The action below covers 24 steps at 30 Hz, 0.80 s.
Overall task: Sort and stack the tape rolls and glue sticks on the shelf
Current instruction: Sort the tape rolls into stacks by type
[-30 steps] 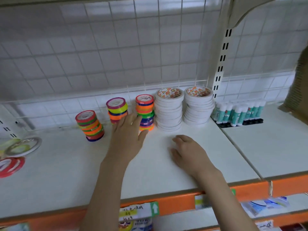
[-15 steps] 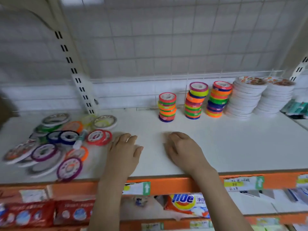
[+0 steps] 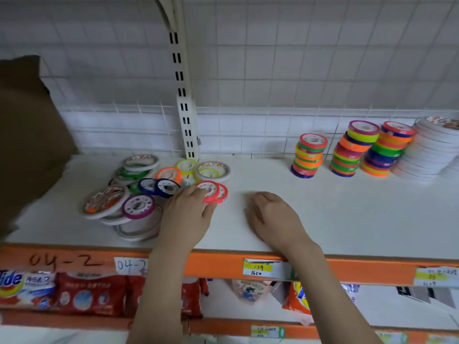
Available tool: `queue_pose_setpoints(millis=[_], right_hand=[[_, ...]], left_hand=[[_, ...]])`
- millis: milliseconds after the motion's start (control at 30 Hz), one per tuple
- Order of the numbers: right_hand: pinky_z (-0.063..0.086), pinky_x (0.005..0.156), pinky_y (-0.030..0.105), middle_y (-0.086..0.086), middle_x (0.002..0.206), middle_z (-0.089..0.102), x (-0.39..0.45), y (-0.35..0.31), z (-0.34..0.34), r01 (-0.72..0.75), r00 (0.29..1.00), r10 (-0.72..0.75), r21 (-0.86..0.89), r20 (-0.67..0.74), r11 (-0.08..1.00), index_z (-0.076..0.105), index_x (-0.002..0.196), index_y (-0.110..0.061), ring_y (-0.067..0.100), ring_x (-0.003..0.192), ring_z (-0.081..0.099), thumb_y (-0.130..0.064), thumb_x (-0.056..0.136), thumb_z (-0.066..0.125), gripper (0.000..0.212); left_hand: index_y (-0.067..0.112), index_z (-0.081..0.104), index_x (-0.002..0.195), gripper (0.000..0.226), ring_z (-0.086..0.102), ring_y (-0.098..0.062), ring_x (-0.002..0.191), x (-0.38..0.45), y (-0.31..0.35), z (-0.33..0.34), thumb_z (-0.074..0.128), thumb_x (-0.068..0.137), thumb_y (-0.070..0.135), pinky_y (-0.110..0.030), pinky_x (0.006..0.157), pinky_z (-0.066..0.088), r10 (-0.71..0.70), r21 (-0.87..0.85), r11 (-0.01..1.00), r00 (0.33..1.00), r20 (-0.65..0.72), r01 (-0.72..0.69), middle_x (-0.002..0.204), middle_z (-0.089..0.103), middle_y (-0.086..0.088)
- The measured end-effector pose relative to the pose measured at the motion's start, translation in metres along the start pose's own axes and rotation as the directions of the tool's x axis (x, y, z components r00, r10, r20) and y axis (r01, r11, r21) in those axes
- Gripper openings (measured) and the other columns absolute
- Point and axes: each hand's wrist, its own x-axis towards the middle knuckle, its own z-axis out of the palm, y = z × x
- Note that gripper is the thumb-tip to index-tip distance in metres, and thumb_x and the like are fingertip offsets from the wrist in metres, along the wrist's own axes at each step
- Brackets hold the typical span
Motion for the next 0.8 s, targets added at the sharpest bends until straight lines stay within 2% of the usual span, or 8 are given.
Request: queue_pose_setpoints(millis=[133, 300, 500, 567, 700, 800], right_hand=[[0.04, 0.093, 0.027, 0.005, 0.126, 0.056, -0.001, -0.003, 0.001, -0.02, 1.0, 0.02, -0.001, -0.006, 1.0, 0.055, 0.124, -0.008, 0.024, 0.115, 0.051, -0.028, 0.095, 0.047, 0.036], [0.04, 0.092, 0.027, 0.006, 0.126, 0.057, -0.006, 0.001, -0.002, -0.064, 0.998, 0.064, -0.012, -0.025, 0.998, 0.056, 0.124, -0.008, 0.025, 0.114, 0.052, -0.025, 0.095, 0.047, 0.035], [0.039, 0.092, 0.026, 0.006, 0.126, 0.056, -0.001, -0.005, -0.003, -0.065, 0.998, 0.066, -0.033, 0.007, 0.997, 0.055, 0.125, -0.008, 0.024, 0.114, 0.051, -0.026, 0.095, 0.046, 0.036], [0.039, 0.091, 0.026, 0.006, 0.126, 0.056, 0.004, -0.011, -0.006, -0.041, 0.999, 0.041, -0.026, 0.006, 0.999, 0.055, 0.124, -0.007, 0.024, 0.114, 0.051, -0.025, 0.095, 0.046, 0.036], [0.04, 0.089, 0.03, 0.009, 0.121, 0.057, 0.018, -0.024, -0.006, 0.005, 1.0, -0.005, -0.021, 0.03, 1.0, 0.058, 0.117, -0.004, 0.026, 0.113, 0.05, -0.023, 0.094, 0.045, 0.033], [0.043, 0.084, 0.033, 0.01, 0.108, 0.06, 0.033, -0.035, 0.003, 0.046, 0.995, -0.044, -0.009, 0.093, 0.999, 0.061, 0.103, -0.004, 0.031, 0.108, 0.052, -0.035, 0.088, 0.034, 0.044]], left_hand=[[0.017, 0.054, 0.126, 0.039, 0.044, -0.021, 0.12, 0.015, -0.004, 0.003, 0.045, 0.095, 0.037, -0.034, 0.097, 0.037, 0.009, 0.013, 1.0, 1.0, 0.015, -0.009, 0.126, 0.053, -0.001], [0.018, 0.051, 0.128, 0.04, 0.037, -0.023, 0.125, 0.027, -0.002, 0.017, 0.043, 0.096, 0.04, -0.035, 0.102, 0.03, 0.01, 0.092, 0.996, 0.998, 0.062, -0.016, 0.131, 0.048, -0.001], [0.017, 0.048, 0.13, 0.035, 0.028, -0.022, 0.132, 0.029, -0.007, 0.023, 0.04, 0.098, 0.027, -0.036, 0.108, 0.023, -0.008, 0.11, 0.994, 0.998, 0.059, 0.001, 0.137, 0.04, 0.0], [0.018, 0.049, 0.13, 0.035, 0.029, -0.021, 0.131, 0.028, -0.012, 0.02, 0.042, 0.098, 0.028, -0.036, 0.108, 0.023, 0.007, 0.089, 0.996, 0.998, 0.062, -0.012, 0.136, 0.041, 0.001], [0.016, 0.053, 0.128, 0.036, 0.039, -0.023, 0.124, 0.022, -0.024, 0.008, 0.044, 0.097, 0.031, -0.036, 0.103, 0.029, -0.004, -0.012, 1.0, 1.0, -0.024, 0.004, 0.134, 0.044, -0.001], [0.01, 0.06, 0.12, 0.031, 0.045, -0.028, 0.12, 0.015, -0.035, -0.003, 0.051, 0.093, 0.025, -0.04, 0.1, 0.034, -0.034, -0.068, 0.997, 0.993, -0.109, 0.027, 0.13, 0.049, -0.006]])
